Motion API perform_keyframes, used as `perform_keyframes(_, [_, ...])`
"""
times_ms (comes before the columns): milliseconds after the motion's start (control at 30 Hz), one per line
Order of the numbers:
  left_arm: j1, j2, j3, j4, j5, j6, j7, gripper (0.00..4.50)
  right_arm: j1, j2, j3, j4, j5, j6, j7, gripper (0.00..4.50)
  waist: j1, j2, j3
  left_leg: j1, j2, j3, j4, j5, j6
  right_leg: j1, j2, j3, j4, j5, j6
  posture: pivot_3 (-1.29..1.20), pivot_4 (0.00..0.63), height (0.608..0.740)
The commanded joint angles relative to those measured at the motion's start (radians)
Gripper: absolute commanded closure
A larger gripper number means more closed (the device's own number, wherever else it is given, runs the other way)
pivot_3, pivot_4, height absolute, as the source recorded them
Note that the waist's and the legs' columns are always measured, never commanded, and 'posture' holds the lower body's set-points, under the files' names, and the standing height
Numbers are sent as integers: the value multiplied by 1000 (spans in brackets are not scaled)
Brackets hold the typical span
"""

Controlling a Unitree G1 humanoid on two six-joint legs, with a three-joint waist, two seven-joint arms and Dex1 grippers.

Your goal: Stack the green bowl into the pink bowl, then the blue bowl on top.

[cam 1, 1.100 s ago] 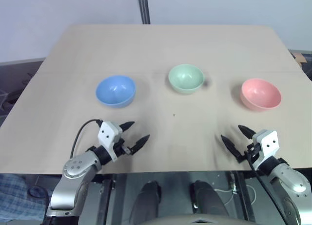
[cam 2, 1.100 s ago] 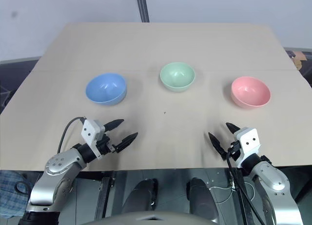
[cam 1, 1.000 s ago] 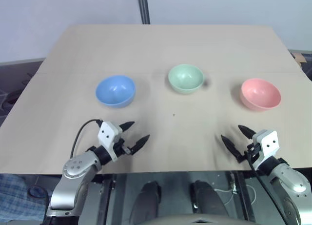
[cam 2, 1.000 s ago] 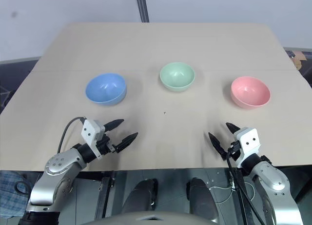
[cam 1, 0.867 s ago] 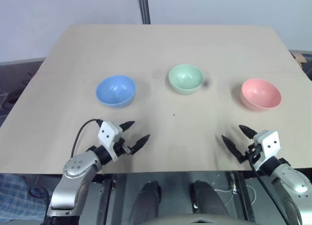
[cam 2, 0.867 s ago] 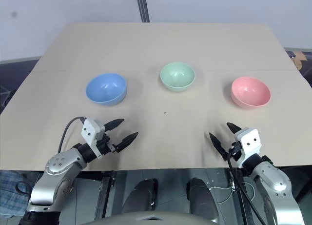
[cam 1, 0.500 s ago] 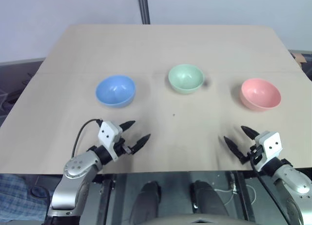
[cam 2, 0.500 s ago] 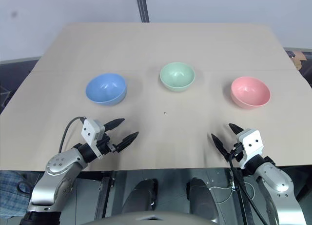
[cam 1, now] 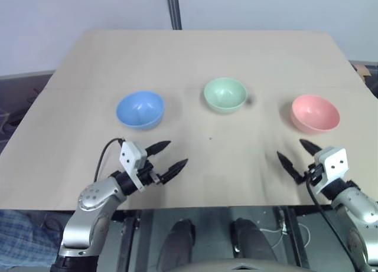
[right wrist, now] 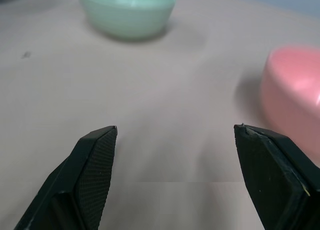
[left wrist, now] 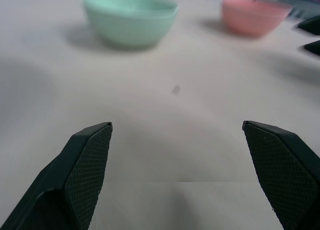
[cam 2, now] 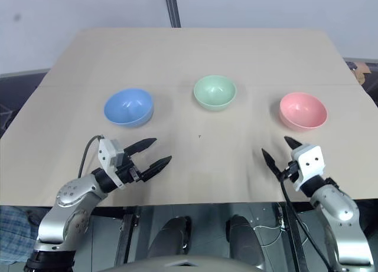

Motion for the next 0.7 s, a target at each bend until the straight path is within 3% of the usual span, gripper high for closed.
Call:
perform_keyframes(33, [-17,9,17,-73,-63,17,-15,91,-63,-59,-51,26,-37,-25,-2,550,0,0,0,0,0,0,0,0,0,0,0,0,0,0,0,0,150,740])
perform_keyframes(200, [-46,9,-6,-108,-99,49,-15,91,-169,-147,-44,120,-61,36,20,550,0,0,0,0,-1,0,0,0,0,1,0,0,0,0,0,0,150,740])
perform_keyframes(467, [-74,2,-27,-107,-109,61,-15,91,-432,-275,119,337,-180,197,106,550,-4,0,0,2,0,0,2,0,0,2,0,0,0,0,0,0,150,740])
perform_keyframes(633, [-80,5,-37,-106,-99,58,-13,91,-552,-299,224,412,-216,296,178,550,-3,0,0,0,-1,0,2,0,0,2,0,0,0,0,0,0,150,740])
perform_keyframes(700, [-76,6,-36,-109,-94,57,-8,40,-574,-298,253,409,-218,309,211,1105,-3,0,0,0,-1,-1,2,0,0,2,0,0,0,0,0,0,150,740])
